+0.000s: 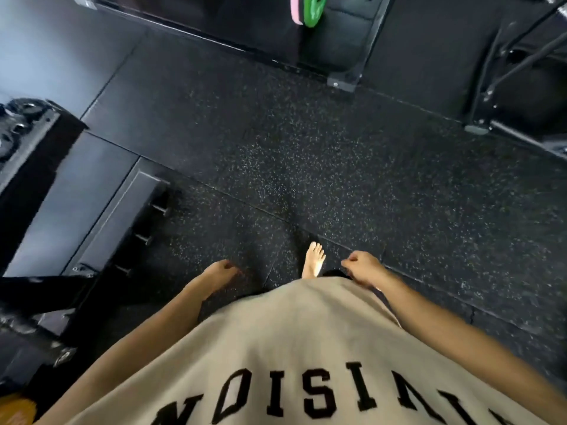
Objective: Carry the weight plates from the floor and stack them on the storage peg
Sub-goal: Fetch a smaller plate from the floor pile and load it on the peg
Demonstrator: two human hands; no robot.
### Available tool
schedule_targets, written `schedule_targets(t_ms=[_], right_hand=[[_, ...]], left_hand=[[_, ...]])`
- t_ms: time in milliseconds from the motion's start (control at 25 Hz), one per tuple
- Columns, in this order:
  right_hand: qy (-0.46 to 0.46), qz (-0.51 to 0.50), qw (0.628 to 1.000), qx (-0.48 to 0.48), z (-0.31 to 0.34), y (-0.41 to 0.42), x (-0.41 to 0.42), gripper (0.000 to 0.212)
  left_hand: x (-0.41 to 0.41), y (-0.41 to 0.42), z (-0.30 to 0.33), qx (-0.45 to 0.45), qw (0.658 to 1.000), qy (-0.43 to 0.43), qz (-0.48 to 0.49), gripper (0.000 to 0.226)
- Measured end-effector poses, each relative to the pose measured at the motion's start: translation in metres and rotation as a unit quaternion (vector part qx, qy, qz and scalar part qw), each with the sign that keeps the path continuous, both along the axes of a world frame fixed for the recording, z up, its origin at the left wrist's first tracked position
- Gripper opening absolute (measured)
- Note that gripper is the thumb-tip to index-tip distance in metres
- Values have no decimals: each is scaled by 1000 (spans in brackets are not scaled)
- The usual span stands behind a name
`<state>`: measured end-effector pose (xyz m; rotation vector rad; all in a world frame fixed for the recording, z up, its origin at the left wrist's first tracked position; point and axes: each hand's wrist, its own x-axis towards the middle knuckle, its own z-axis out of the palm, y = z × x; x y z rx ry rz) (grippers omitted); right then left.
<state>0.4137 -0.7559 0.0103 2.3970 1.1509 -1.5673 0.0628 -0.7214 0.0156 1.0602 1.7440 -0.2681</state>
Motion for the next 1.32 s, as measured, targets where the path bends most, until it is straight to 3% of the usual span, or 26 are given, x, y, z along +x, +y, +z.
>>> schedule_targets(t_ms=[200,520,760,880,1080,1240,1320], right_hand=[[-1,113,993,-29,16,178,6,20],[-14,231,971,-64,1,434,-78,19],[5,238,971,8,19,621,-187,19],[16,270,963,-9,20,701,-247,18],[-2,346,938,-25,-3,831,-340,16],[-1,441,897,-25,9,945,-440,18],[-1,485,875,-18,22,991,-493,17]], left_hand=[[-10,94,5,40,992,54,107,30],[-53,265,-35,-14,983,17,181,36],[-155,430,-4,37,961,16,273,34],[-195,497,6,45,950,5,309,32],[-240,585,-1,-26,931,-32,361,19],[-296,659,16,0,905,1,424,32],[-329,680,19,15,873,30,487,30]])
